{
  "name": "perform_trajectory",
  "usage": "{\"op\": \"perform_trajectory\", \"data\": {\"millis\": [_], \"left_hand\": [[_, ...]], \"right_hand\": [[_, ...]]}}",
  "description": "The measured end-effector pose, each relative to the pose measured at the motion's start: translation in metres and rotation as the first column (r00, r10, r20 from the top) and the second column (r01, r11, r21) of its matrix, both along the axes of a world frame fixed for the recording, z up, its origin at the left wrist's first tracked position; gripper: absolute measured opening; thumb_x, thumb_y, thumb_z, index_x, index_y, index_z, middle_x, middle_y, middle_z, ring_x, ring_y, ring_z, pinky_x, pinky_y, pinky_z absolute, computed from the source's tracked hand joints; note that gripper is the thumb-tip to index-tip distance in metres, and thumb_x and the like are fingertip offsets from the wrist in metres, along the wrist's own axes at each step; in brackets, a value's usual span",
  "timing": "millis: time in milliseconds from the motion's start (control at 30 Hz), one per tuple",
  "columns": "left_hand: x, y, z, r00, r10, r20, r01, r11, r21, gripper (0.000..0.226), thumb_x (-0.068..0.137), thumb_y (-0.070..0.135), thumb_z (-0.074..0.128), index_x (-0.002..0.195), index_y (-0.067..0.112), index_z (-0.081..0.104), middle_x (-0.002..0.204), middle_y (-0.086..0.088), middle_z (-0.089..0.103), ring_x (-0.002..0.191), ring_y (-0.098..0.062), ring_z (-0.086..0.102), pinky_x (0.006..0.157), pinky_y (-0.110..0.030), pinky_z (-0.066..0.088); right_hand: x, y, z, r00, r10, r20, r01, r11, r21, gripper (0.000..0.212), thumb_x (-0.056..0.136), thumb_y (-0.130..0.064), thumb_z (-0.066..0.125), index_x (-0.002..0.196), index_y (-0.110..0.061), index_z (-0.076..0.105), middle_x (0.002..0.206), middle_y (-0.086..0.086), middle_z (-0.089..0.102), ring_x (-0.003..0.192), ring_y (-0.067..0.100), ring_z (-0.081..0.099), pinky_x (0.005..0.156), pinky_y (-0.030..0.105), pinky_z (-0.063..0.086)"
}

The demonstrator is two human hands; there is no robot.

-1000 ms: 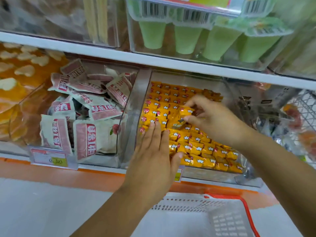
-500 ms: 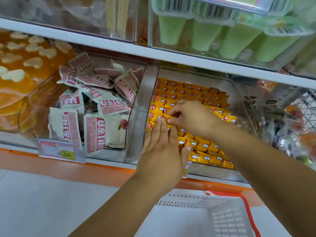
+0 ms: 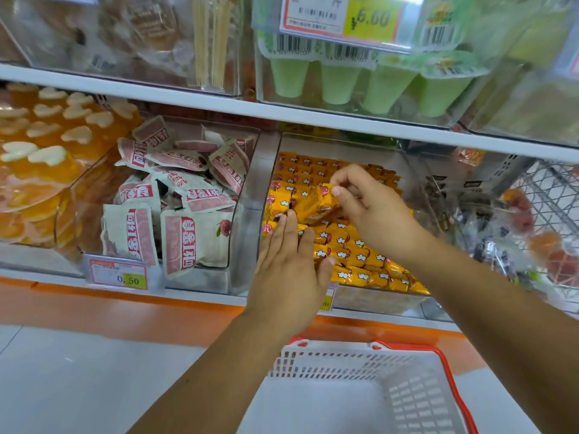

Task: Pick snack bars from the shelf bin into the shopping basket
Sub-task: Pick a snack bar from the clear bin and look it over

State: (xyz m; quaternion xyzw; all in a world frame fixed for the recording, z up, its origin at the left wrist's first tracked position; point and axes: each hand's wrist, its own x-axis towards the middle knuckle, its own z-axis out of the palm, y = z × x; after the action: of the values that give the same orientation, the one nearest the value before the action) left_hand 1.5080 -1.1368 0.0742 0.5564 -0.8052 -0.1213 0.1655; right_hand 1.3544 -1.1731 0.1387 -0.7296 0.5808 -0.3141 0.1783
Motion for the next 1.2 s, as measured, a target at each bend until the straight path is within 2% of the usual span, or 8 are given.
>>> {"op": "perform_trajectory", "data": {"millis": [167,233,333,433,567,767,933,1200], "left_hand": [[0.004,0.007,0.008,0.945,0.022,-0.327,-0.038,0.998,-0.043,0.043,0.096,0.042,0.055,0.134,0.023,0.050,0.159,0.001,0.027,0.149,-0.017,0.016,0.114,-0.024,0.009],[0.004,0.014,0.015,0.864,0.048,-0.502,-0.061,0.998,-0.008,0.029,0.092,0.036,0.064,0.114,0.026,0.048,0.143,0.007,0.046,0.131,-0.012,0.042,0.102,-0.021,0.033],[0.002,0.027,0.028,0.764,0.075,-0.641,0.015,0.991,0.133,0.032,0.089,0.040,0.066,0.111,0.035,0.043,0.117,0.025,0.056,0.100,0.008,0.055,0.079,-0.011,0.043],[-0.002,0.038,0.034,0.679,0.101,-0.727,0.129,0.958,0.254,0.035,0.087,0.043,0.069,0.118,0.039,0.054,0.111,0.022,0.063,0.099,0.004,0.063,0.082,-0.014,0.049],[-0.009,0.052,0.039,0.563,0.174,-0.808,0.180,0.929,0.325,0.027,0.086,0.032,0.071,0.110,0.037,0.060,0.113,0.016,0.065,0.093,-0.005,0.071,0.074,-0.018,0.055],[-0.009,0.055,0.044,0.487,0.274,-0.829,0.265,0.858,0.439,0.025,0.086,0.011,0.072,0.106,0.025,0.067,0.099,0.012,0.072,0.078,-0.008,0.073,0.062,-0.020,0.056],[-0.002,0.044,0.045,0.438,0.321,-0.840,0.352,0.798,0.489,0.026,0.079,0.016,0.071,0.103,0.025,0.074,0.099,0.002,0.077,0.073,-0.018,0.072,0.070,-0.023,0.058],[0.002,0.033,0.042,0.396,0.303,-0.867,0.441,0.765,0.469,0.031,0.085,0.015,0.058,0.113,0.020,0.069,0.100,-0.009,0.076,0.094,-0.024,0.074,0.071,-0.021,0.058]], "right_hand": [[-0.015,0.045,0.008,0.936,-0.090,0.341,0.121,0.990,-0.069,0.013,0.102,-0.016,0.049,0.096,-0.026,0.057,0.092,0.001,0.067,0.089,0.019,0.068,0.076,0.038,0.060],[-0.023,0.069,0.007,0.844,-0.120,0.523,0.152,0.988,-0.017,0.018,0.102,-0.011,0.047,0.094,-0.024,0.057,0.094,0.009,0.068,0.089,0.023,0.070,0.077,0.037,0.061],[-0.033,0.103,-0.001,0.677,-0.186,0.712,0.171,0.981,0.094,0.015,0.103,-0.009,0.045,0.095,-0.016,0.056,0.103,0.024,0.064,0.091,0.033,0.070,0.080,0.038,0.060],[-0.036,0.127,-0.011,0.502,-0.248,0.828,0.184,0.967,0.178,0.017,0.102,-0.010,0.047,0.091,-0.018,0.057,0.107,0.027,0.065,0.093,0.038,0.070,0.079,0.035,0.058],[-0.043,0.145,-0.009,0.433,-0.268,0.860,0.125,0.963,0.237,0.005,0.096,-0.019,0.048,0.095,-0.014,0.051,0.104,0.021,0.072,0.090,0.040,0.072,0.071,0.035,0.060],[-0.051,0.154,-0.015,0.430,-0.274,0.860,0.046,0.958,0.282,0.048,0.058,-0.037,0.086,0.090,-0.014,0.060,0.097,0.022,0.072,0.083,0.042,0.072,0.064,0.032,0.059],[-0.061,0.147,-0.013,0.434,-0.277,0.857,0.016,0.954,0.300,0.042,0.062,-0.023,0.073,0.099,-0.008,0.059,0.102,0.013,0.075,0.092,0.031,0.073,0.076,0.030,0.060],[-0.065,0.137,-0.015,0.385,-0.279,0.880,-0.042,0.947,0.319,0.029,0.076,-0.012,0.063,0.103,0.000,0.057,0.102,0.020,0.074,0.091,0.034,0.073,0.071,0.027,0.060]]}}
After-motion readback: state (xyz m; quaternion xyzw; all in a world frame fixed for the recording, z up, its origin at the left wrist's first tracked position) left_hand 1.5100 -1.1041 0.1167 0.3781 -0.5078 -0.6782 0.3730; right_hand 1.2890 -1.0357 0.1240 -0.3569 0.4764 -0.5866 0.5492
